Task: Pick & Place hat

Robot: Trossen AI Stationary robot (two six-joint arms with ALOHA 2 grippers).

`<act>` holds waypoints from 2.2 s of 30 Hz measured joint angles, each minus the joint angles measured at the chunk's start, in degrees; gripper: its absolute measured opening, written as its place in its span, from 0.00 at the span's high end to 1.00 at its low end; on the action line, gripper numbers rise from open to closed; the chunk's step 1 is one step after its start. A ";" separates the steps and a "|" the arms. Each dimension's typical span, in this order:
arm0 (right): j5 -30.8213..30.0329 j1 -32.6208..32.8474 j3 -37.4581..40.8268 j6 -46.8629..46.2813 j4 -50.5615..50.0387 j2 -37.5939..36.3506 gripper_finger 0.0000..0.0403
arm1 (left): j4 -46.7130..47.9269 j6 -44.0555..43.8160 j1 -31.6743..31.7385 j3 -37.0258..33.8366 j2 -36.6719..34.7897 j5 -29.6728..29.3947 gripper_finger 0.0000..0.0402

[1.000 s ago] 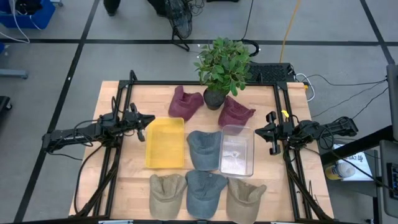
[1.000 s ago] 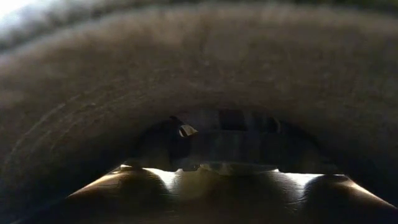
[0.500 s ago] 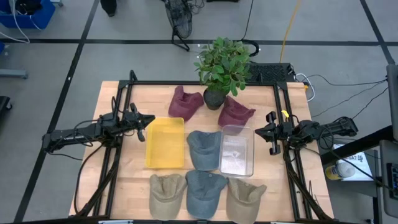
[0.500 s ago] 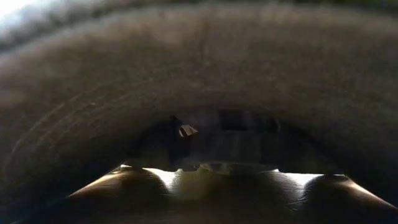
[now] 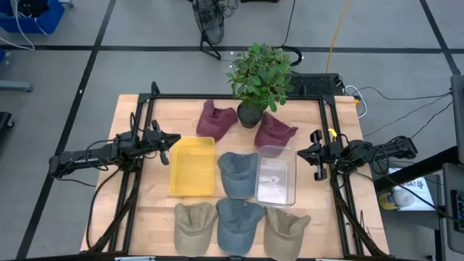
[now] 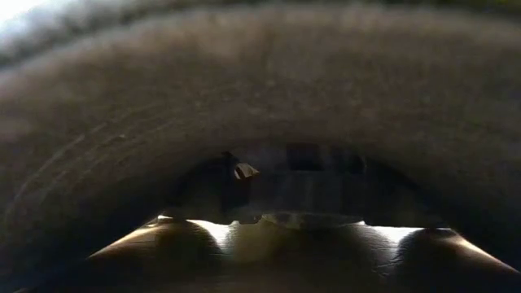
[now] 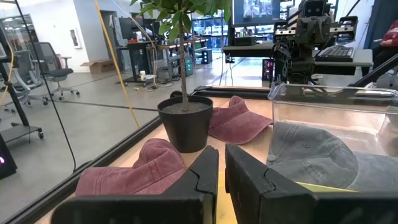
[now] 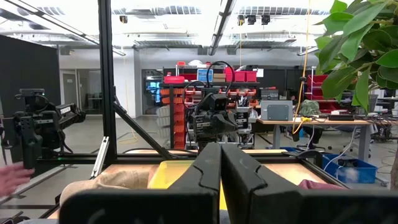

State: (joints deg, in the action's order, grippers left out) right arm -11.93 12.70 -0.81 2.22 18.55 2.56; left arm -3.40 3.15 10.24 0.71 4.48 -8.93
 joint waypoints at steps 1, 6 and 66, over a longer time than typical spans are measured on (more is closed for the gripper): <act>0.00 0.00 -0.01 -0.01 -0.01 0.01 1.00 | 0.00 0.01 0.01 0.00 0.00 0.00 0.91; -0.01 -0.01 -0.01 0.00 -0.02 0.01 1.00 | -0.12 0.01 0.01 0.00 -0.01 0.00 0.91; -6.07 -0.01 -0.01 0.18 0.70 1.37 1.00 | -8.74 -6.33 0.02 0.02 0.40 0.96 0.91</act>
State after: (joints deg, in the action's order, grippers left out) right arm -18.01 12.69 -0.82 2.40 19.25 3.93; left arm -12.14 -3.18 10.26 0.73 4.89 -7.97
